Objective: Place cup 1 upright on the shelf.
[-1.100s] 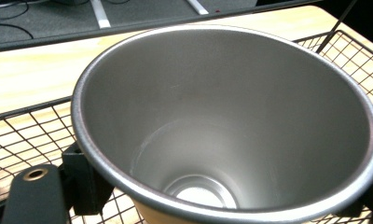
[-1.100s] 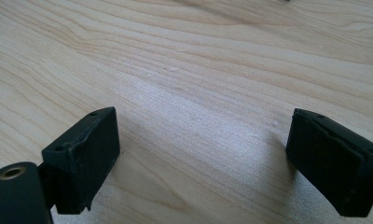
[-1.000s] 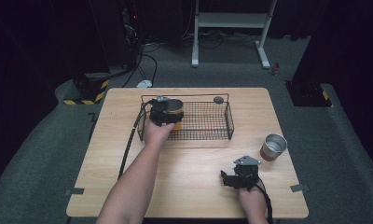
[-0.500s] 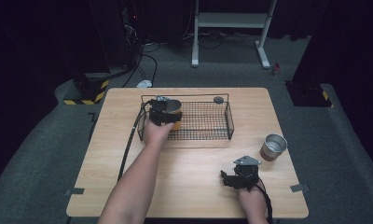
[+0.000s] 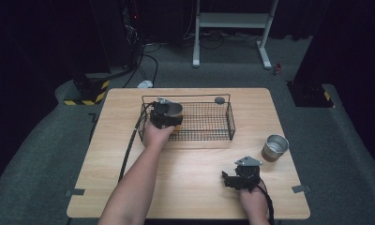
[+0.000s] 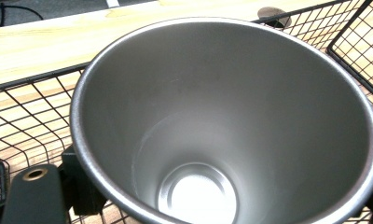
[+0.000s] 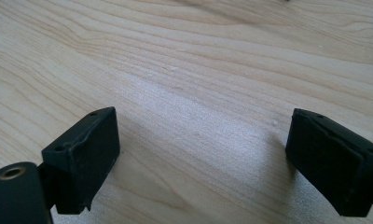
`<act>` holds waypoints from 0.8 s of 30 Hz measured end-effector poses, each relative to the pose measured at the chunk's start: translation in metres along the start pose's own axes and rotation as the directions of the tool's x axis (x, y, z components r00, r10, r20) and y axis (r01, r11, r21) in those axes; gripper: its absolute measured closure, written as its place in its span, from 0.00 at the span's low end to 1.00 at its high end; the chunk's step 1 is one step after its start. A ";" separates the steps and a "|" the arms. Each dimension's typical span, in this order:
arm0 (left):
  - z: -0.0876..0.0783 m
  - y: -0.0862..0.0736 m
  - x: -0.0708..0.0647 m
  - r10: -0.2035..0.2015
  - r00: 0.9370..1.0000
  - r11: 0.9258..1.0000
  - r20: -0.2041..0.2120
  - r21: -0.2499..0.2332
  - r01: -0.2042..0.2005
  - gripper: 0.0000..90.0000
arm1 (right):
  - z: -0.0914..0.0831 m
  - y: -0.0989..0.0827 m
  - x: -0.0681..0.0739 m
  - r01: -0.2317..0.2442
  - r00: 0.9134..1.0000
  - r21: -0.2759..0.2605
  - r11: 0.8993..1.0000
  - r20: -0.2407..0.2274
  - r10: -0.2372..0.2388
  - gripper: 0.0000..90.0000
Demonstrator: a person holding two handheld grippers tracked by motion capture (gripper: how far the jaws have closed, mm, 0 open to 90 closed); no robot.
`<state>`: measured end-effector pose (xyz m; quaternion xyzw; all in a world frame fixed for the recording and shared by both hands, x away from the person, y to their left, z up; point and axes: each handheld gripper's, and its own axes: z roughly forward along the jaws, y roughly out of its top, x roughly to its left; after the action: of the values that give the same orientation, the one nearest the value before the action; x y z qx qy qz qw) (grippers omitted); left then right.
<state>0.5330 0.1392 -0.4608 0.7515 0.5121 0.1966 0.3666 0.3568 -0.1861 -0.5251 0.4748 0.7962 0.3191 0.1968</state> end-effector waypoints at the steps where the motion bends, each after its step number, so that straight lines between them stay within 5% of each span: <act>1: 0.000 -0.001 0.000 0.000 1.000 1.000 0.002 -0.001 0.000 0.17 | 0.000 0.000 0.000 0.000 1.000 0.000 1.000 0.000 0.000 0.11; 24: 0.002 -0.008 0.000 0.022 1.000 1.000 -0.001 -0.009 -0.022 0.17 | 0.000 0.000 0.000 0.002 1.000 0.000 1.000 0.001 -0.002 0.11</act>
<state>0.5292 0.1402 -0.4683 0.7552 0.5031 0.2035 0.3677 0.3567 -0.1862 -0.5251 0.4743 0.7966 0.3186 0.1975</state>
